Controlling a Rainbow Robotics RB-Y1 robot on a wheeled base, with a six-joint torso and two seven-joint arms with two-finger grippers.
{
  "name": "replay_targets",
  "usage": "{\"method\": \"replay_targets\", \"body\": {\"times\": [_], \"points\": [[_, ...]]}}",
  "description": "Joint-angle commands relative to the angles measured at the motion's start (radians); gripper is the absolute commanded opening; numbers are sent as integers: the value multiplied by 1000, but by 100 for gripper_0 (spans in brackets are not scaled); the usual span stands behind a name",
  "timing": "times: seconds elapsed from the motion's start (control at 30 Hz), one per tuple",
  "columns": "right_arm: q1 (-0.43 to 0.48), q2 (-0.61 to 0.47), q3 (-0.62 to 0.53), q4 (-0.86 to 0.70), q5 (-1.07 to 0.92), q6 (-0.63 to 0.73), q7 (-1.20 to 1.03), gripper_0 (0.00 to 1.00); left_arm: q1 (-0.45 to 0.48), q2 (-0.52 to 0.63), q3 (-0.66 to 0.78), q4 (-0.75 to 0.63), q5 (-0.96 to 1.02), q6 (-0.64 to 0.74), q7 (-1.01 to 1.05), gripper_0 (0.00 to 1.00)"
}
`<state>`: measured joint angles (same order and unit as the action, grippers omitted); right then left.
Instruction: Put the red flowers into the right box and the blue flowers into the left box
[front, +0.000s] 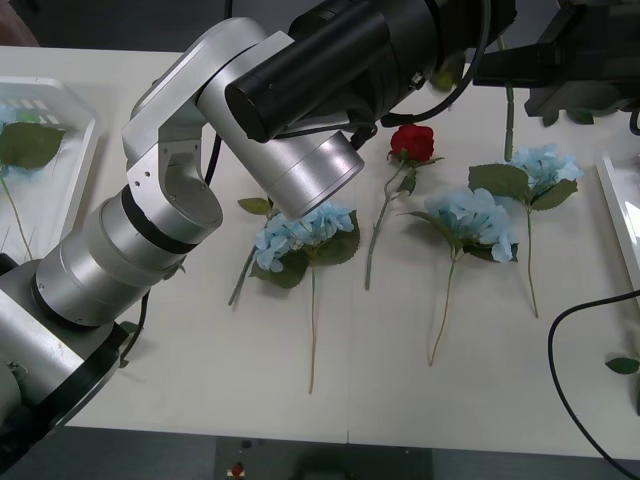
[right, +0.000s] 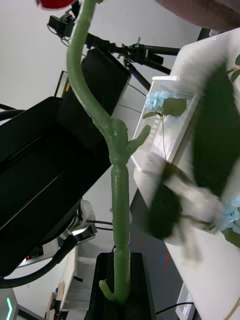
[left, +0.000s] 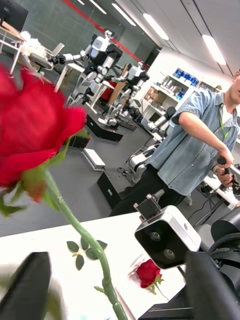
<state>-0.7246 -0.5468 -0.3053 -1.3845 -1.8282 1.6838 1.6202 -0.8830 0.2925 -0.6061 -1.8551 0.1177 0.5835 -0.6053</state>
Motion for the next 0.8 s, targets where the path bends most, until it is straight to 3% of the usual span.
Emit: {"method": "replay_targets", "body": {"times": [0.03, 0.3, 0.47, 0.8], "points": [[-29, 19, -40, -31, 1, 2, -46, 0, -25, -23, 8, -35, -18, -10, 42, 100], [-10, -25, -118, -31, 44, 65, -51, 0, -25, 8, 8, -35, -18, -10, 64, 100], [40, -108, -143, -31, 43, 65, -45, 0, -24, 34, 9, -35, -20, -10, 84, 100], [168, -303, -207, -31, 119, 43, -36, 0, 36, 204, 32, -70, 109, -10, 105, 100]]}}
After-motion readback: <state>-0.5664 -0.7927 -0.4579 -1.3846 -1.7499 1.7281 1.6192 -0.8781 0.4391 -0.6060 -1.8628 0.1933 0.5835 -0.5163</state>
